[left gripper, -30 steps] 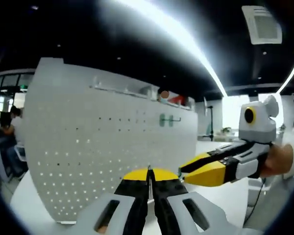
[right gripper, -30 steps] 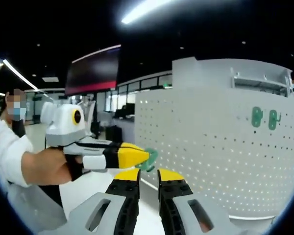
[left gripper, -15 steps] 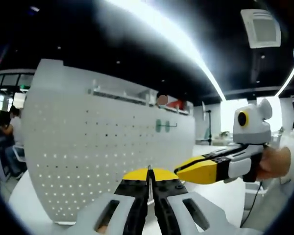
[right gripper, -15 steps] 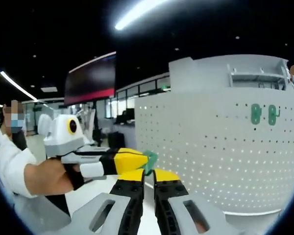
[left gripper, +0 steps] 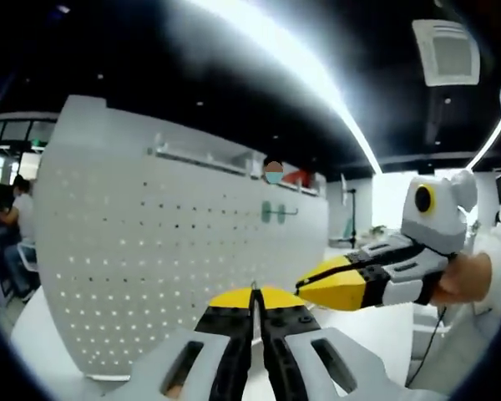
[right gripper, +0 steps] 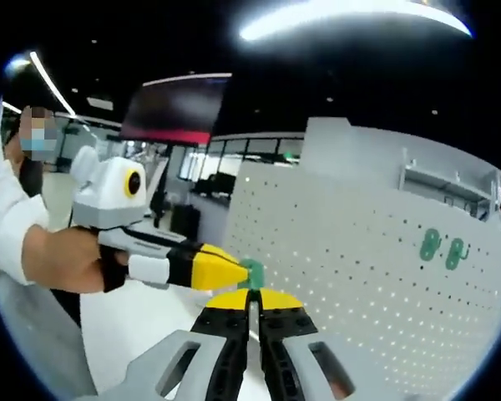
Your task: Insert the hook assembly into the mounting plate slot until the hook locks in place.
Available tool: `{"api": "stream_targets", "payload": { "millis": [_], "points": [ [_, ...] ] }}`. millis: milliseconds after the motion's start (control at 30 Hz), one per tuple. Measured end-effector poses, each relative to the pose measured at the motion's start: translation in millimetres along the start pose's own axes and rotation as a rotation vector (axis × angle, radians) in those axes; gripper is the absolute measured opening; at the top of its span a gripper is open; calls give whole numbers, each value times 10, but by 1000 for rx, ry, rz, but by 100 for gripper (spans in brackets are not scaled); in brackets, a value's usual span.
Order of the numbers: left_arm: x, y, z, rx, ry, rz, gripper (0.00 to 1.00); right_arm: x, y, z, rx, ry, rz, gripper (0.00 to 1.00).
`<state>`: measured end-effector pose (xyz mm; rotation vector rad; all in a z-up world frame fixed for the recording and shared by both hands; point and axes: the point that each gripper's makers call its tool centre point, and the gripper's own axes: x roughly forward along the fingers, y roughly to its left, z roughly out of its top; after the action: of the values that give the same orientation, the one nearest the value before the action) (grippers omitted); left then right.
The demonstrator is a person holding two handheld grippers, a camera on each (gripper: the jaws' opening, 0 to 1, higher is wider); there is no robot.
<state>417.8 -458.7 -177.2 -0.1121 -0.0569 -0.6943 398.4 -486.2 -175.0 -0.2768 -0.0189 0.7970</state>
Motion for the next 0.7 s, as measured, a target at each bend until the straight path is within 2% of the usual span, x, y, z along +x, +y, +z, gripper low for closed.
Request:
{"api": "stream_targets", "payload": {
  "millis": [300, 700],
  "points": [
    [4, -12, -20, -28, 1, -8, 1, 36, -9, -17, 4, 1, 4, 1],
    [-6, -119, -9, -33, 7, -30, 1, 78, 28, -8, -39, 6, 11, 1]
  ]
}}
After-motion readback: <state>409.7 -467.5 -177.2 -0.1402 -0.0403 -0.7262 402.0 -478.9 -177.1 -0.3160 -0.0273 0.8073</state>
